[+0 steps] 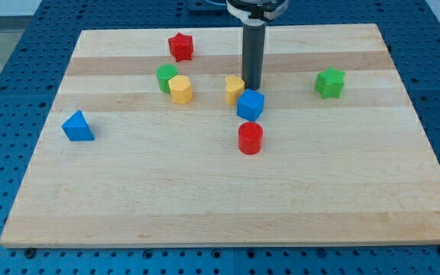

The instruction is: Push the green star parallel to the right of the yellow heart

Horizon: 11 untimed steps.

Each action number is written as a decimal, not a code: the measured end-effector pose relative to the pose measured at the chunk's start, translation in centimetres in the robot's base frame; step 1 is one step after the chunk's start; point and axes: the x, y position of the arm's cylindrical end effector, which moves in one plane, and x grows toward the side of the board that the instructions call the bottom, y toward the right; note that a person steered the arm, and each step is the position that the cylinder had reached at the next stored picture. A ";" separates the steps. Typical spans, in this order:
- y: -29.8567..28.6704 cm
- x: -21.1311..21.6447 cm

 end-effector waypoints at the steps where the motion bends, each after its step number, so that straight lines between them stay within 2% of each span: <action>1: 3.2 -0.3; 3: 7.2 -5.3; 6: 22.9 -3.9; 7: 23.1 -1.6; 8: 20.4 0.5; 11: 11.9 -0.6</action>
